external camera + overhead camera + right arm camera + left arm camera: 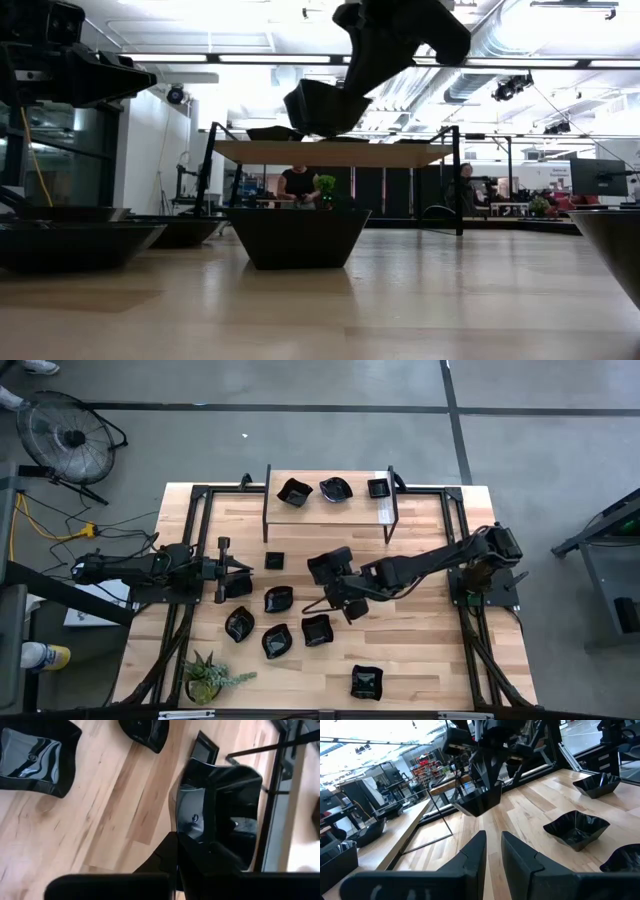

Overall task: Pick & Place Mini shaped plates
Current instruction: Stack the black distorted square plate on top of the black distorted square plate on the shelf

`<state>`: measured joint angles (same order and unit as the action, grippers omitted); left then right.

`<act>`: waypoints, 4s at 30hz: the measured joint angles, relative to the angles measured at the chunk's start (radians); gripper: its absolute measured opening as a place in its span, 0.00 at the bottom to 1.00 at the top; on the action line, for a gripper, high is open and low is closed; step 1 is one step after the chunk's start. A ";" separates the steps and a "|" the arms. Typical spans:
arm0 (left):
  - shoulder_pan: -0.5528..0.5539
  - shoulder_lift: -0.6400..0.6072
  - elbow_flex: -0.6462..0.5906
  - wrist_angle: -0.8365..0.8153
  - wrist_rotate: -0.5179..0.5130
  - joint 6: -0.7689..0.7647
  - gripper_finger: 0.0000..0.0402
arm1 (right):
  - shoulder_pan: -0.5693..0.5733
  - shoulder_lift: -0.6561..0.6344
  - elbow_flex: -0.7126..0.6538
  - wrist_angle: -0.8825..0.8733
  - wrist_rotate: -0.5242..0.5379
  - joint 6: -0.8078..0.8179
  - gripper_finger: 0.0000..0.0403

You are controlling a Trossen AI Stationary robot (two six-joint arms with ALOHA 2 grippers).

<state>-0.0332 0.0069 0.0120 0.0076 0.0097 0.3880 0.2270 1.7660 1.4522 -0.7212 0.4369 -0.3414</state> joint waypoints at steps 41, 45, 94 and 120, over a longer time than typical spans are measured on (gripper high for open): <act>0.000 0.000 0.000 0.000 0.000 0.000 0.14 | -0.316 0.158 0.376 0.119 0.042 -0.150 0.00; 0.000 0.000 0.000 0.000 0.000 0.000 0.14 | -0.348 0.175 0.373 0.167 0.023 -0.103 0.00; 0.000 0.000 0.000 0.000 0.000 0.000 0.14 | -0.277 0.113 0.372 -0.057 -0.098 -0.119 0.00; 0.000 0.000 0.002 -0.005 0.002 0.000 0.14 | 0.061 -0.311 -0.069 -0.100 0.021 0.034 0.00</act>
<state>-0.0332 0.0069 0.0142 0.0031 0.0120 0.3882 0.2885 1.4546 1.3831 -0.8216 0.4579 -0.3073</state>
